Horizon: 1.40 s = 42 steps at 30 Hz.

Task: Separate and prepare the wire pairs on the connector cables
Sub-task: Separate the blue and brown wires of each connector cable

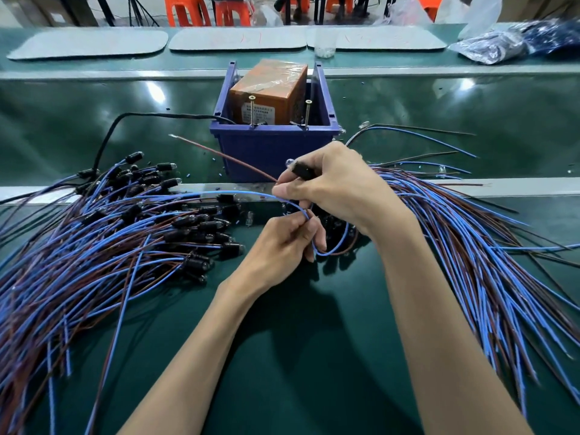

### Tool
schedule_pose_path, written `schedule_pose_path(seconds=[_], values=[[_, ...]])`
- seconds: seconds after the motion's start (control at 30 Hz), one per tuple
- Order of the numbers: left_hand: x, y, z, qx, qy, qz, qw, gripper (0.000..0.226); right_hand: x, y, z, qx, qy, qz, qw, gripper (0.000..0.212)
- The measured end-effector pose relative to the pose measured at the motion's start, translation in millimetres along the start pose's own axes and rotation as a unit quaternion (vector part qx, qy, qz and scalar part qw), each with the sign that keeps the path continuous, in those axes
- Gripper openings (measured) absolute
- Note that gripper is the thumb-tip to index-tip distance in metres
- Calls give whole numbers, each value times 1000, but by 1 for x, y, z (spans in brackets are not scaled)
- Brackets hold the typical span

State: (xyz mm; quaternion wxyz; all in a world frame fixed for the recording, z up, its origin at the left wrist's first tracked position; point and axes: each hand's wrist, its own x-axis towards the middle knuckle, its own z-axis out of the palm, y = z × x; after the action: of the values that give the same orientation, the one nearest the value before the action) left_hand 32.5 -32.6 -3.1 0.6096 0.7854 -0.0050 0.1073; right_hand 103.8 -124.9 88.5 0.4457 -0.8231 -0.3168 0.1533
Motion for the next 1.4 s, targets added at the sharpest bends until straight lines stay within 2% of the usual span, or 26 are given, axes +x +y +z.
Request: schedule_pose_path(seconds=[0.13, 0.33, 0.47, 0.53, 0.7, 0.8, 0.93, 1.1, 1.3, 1.4], values=[[1, 0, -1, -56, 28, 12, 998, 34, 3, -1, 2, 41, 40, 6, 998, 12], [7, -2, -9, -117, 218, 21, 969, 27, 8, 5, 1, 21, 124, 30, 992, 15], [9, -4, -10, -124, 268, 16, 955, 14, 11, 6, 2, 10, 164, 52, 985, 18], [9, -3, -9, -130, 287, 22, 949, 18, 13, 6, 1, -3, 176, 58, 983, 20], [10, -5, -9, -122, 310, 18, 943, 27, 8, 2, 0, 32, 153, 58, 986, 20], [11, -5, -7, -98, 310, 5, 946, 31, 6, 0, 2, 12, 148, 32, 988, 11], [11, -4, -6, -102, 312, 16, 944, 38, 5, -1, 3, -5, 160, 21, 987, 30], [11, -5, -7, -111, 342, 25, 933, 39, 4, 0, -3, -17, 164, 35, 986, 36], [11, -7, -9, -112, 343, 7, 933, 34, 4, 0, -4, 28, 151, 40, 987, 32], [10, -7, -9, -118, 332, -4, 936, 39, 5, 2, -4, 13, 143, 40, 989, 27]])
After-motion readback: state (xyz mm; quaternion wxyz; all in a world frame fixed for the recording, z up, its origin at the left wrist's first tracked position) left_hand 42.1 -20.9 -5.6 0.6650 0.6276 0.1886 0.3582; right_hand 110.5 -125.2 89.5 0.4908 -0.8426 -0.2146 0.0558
